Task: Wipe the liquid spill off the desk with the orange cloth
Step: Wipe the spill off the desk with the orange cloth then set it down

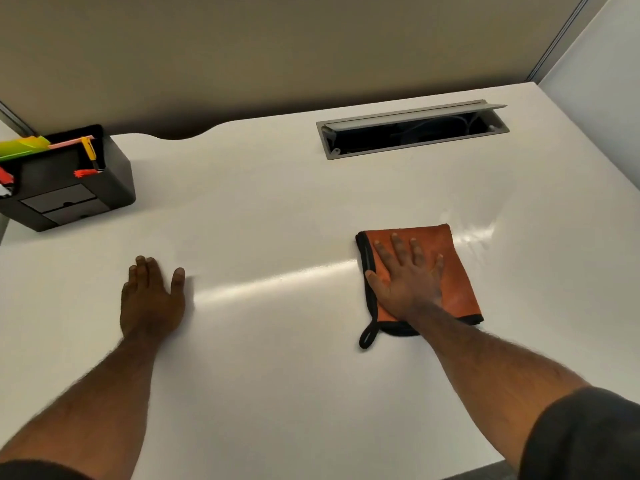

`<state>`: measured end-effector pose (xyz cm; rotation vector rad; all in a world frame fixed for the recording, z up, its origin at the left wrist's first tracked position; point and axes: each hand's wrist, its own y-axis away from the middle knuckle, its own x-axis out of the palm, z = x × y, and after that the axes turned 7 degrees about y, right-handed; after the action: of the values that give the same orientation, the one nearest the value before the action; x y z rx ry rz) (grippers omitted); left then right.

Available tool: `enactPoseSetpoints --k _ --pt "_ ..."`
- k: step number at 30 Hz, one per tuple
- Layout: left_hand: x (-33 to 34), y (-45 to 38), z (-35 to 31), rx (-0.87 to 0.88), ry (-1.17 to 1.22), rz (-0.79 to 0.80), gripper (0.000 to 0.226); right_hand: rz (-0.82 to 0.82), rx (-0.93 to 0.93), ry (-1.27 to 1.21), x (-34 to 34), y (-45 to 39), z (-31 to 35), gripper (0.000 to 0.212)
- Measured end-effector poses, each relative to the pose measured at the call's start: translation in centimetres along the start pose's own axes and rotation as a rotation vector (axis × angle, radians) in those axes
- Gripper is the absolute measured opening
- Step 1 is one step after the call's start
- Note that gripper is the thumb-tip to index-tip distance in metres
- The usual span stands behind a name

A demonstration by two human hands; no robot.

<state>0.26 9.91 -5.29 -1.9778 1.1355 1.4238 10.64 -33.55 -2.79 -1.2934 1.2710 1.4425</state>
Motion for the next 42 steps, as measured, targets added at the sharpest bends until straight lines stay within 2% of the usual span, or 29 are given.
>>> enactPoseSetpoints --k 3,9,13,16,17,19,21,22,24,27,30,33,38,42 --pt "0.5 -0.2 -2.2 -0.007 0.043 -0.053 0.08 0.0 0.016 -0.006 -0.3 -1.9 -0.1 0.068" --pt "2.5 -0.4 -11.0 0.184 0.12 -0.115 0.079 0.018 0.01 -0.026 -1.2 -5.2 0.0 0.07" --pt "4.6 0.0 -18.7 0.35 0.171 -0.104 0.066 0.052 -0.03 -0.08 -1.6 -6.4 -0.4 0.076" --pt "5.9 1.5 -25.2 0.442 0.336 -0.067 0.049 0.011 -0.036 -0.223 -2.1 -6.8 -1.4 0.073" --pt "6.1 2.2 -27.3 0.434 0.372 -0.006 0.041 -0.047 0.004 -0.284 -2.1 -6.9 -1.9 0.071" --pt "6.7 2.9 -31.1 0.369 0.396 0.132 0.025 -0.187 0.195 -0.376 -2.4 -7.1 -3.2 0.061" --pt "7.5 3.0 -33.9 0.26 0.418 0.244 0.017 -0.243 0.415 -0.42 -2.5 -7.4 -4.9 0.045" --pt "7.8 2.9 -34.7 0.192 0.451 0.285 0.016 -0.247 0.456 -0.434 -2.7 -7.6 -5.5 0.037" --pt "8.1 2.8 -36.1 0.048 0.551 0.329 0.011 -0.25 0.418 -0.416 -3.0 -8.0 -6.3 0.026" --pt "8.4 2.8 -37.8 -0.081 0.656 0.333 0.005 -0.19 0.404 -0.469 -3.6 -8.7 -7.0 0.023" --pt "8.7 3.1 -38.8 -0.047 0.702 0.33 0.017 -0.143 0.401 -0.642 -4.0 -9.1 -7.5 0.021" --pt "9.4 2.9 -39.4 -0.027 0.699 0.294 0.02 -0.177 0.399 -0.808 -4.7 -9.3 -8.0 0.021" --pt "8.9 2.6 -41.4 -0.087 0.856 0.269 0.023 -0.335 0.402 -0.907 -7.2 -8.9 -8.5 0.028" --pt "7.5 2.3 -45.4 0.032 0.935 0.217 0.032 -0.556 0.492 -0.95 -9.7 -9.7 -10.8 0.026"
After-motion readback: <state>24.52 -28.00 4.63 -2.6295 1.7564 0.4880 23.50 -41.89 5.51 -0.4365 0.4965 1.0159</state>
